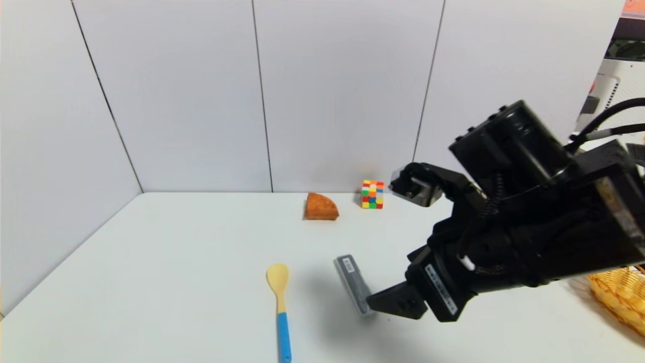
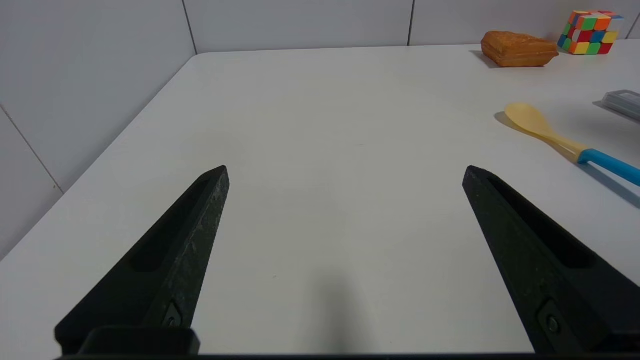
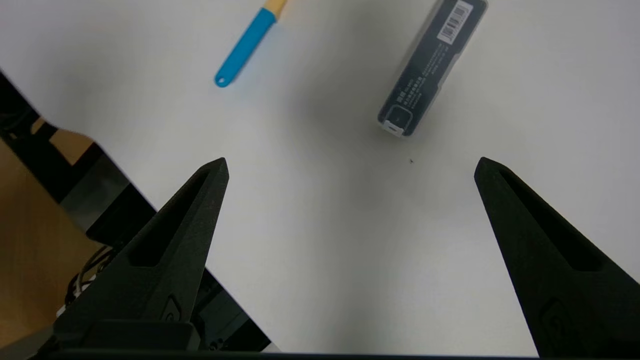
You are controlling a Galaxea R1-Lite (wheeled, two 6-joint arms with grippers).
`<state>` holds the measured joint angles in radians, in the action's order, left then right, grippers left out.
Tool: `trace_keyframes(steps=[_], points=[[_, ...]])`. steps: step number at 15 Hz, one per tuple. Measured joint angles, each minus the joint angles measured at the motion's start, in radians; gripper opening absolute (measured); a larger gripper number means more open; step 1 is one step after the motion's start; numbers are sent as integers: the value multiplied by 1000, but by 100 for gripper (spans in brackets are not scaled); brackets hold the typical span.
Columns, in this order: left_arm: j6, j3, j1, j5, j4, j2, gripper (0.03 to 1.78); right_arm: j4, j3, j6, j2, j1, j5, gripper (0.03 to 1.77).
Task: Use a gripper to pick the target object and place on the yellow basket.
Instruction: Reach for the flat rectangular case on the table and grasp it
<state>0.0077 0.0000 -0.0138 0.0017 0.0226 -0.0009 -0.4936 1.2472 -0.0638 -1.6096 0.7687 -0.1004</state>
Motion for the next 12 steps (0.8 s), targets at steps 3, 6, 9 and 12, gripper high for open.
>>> trace_keyframes(steps=[3,6,9,12], points=[[0,0,0,0,0,0,169,-4,56,-44,-125,1,72,170],[0,0,0,0,0,0,169,-5,112,-72,-236,1,134,170],[0,0,0,0,0,0,169,-10,176,-150,-329,10,162,170],[0,0,0,0,0,0,169,-20,227,-205,-399,25,205,170]])
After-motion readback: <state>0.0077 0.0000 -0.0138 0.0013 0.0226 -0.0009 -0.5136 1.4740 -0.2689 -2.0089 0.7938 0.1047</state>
